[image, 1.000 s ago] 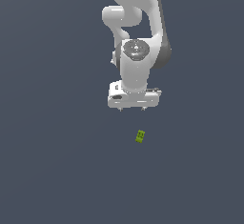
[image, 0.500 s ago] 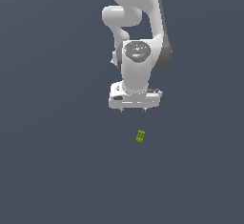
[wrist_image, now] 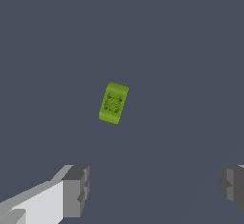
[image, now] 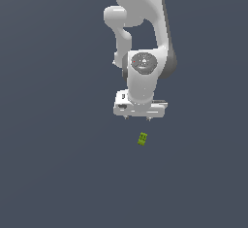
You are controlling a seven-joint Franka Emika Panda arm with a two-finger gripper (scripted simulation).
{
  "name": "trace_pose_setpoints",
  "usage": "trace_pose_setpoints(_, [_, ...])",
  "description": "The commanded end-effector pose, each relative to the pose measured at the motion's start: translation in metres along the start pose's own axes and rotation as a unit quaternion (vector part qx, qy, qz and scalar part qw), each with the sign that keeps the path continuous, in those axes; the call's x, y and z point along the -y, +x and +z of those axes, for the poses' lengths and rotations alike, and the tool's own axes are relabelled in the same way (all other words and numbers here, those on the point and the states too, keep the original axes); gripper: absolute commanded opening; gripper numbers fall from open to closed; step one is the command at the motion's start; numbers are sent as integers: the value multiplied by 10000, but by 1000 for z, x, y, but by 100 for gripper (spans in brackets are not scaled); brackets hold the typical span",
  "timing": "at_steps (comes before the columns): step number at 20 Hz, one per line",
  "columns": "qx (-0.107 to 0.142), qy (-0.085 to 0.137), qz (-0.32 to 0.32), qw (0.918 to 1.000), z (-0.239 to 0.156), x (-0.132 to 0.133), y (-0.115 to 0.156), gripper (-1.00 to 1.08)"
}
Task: Pick up the object and move it to a goal position.
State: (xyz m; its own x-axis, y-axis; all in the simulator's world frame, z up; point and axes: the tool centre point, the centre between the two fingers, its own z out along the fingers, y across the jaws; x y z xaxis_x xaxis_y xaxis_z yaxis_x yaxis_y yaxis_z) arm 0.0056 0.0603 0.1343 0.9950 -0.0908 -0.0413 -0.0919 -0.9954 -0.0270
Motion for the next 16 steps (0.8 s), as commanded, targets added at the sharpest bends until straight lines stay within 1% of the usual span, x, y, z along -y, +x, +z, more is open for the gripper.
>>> trace_pose_setpoints(1, [-25,-13,205,9998,10,5,7,100])
trace_pose_setpoints(9, [-137,-67,945,9954,46,23,30,100])
trace_pose_setpoints(16, [-204,-96,1315,9911,66,32,40,100])
